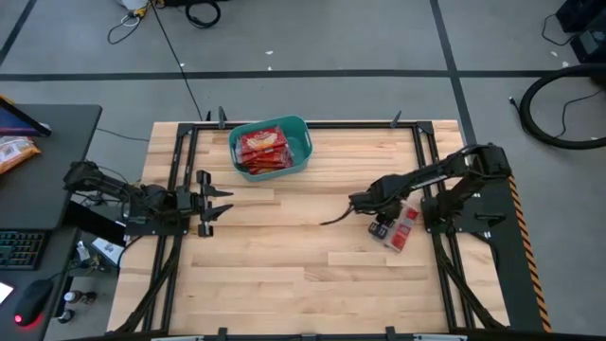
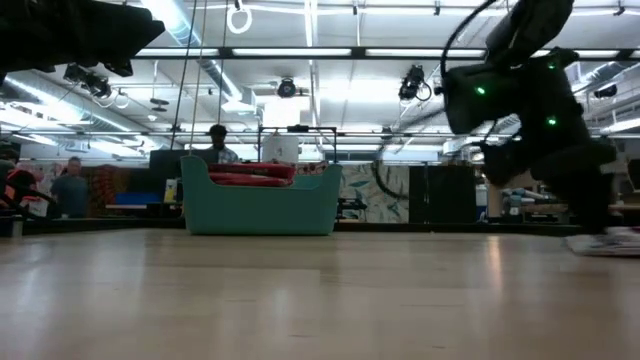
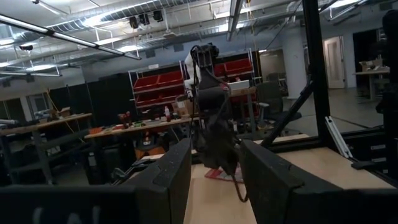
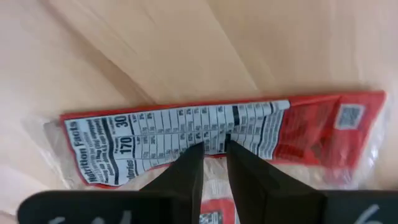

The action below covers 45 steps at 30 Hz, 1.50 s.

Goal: Sort popcorn bags into baskets
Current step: Stack the popcorn bag into the green bin

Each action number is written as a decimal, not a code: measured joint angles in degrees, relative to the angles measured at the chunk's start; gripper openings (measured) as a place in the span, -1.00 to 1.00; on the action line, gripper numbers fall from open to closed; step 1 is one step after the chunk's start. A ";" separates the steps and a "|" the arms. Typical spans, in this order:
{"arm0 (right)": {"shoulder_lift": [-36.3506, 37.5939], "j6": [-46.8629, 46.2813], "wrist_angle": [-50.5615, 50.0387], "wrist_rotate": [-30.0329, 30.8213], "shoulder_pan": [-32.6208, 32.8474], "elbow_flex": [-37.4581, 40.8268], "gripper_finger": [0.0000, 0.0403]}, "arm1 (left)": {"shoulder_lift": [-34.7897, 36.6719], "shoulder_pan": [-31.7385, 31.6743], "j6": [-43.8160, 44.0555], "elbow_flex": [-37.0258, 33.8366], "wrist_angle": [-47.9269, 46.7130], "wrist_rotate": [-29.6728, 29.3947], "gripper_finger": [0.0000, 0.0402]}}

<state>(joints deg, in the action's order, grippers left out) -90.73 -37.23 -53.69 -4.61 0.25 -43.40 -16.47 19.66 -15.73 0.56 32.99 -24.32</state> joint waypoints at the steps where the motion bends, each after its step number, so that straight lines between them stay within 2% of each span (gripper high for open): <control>1: -0.50 1.58 1.92 1.23 -0.33 -0.62 -0.61 | 0.00 0.00 -0.02 0.00 -0.02 0.00 -0.29; 5: -2.17 5.15 8.79 15.20 -1.46 -5.58 -0.61 | 0.00 0.00 -0.09 0.00 -0.01 0.00 -0.29; 8: -2.02 11.40 15.22 22.83 -1.58 -8.13 -0.61 | 0.00 0.00 -0.09 0.00 -0.02 0.00 -0.29; 10: -1.82 15.67 18.74 24.33 -1.52 -9.87 -0.61 | 0.00 0.00 -0.09 0.00 -0.05 -0.02 -0.29; 16: -1.77 23.75 17.38 24.77 -1.57 -14.27 -0.61 | -0.02 0.00 -0.04 0.00 -0.46 -0.01 -0.29; 19: -1.85 21.87 15.56 25.00 -1.69 -14.49 -0.61 | 0.00 0.00 -0.04 0.00 -0.46 0.00 -0.29; 23: -1.97 14.65 13.25 28.59 -4.22 -14.12 -0.60 | 0.00 0.00 0.00 0.00 -0.46 -0.02 -0.29; 26: -2.00 9.39 12.51 28.04 -6.95 -12.84 -0.59 | 0.00 0.00 0.00 0.00 -0.57 0.00 -0.29; 35: -2.00 -1.67 12.11 13.24 -15.65 -7.85 -0.37 | -0.01 0.00 0.06 0.00 -0.74 0.00 -0.29; 40: -2.00 -4.67 13.04 12.36 -16.64 -7.58 -0.22 | -0.01 0.00 0.02 0.00 -1.34 -0.02 -0.29; 45: -1.99 -5.23 14.92 10.76 -16.64 -7.58 -0.20 | -0.01 0.00 0.00 0.00 -1.45 -0.01 -0.29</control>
<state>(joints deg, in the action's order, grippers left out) -92.72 -42.46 -38.77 6.15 -16.38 -50.98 -16.48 19.66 -15.73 0.56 31.54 -24.33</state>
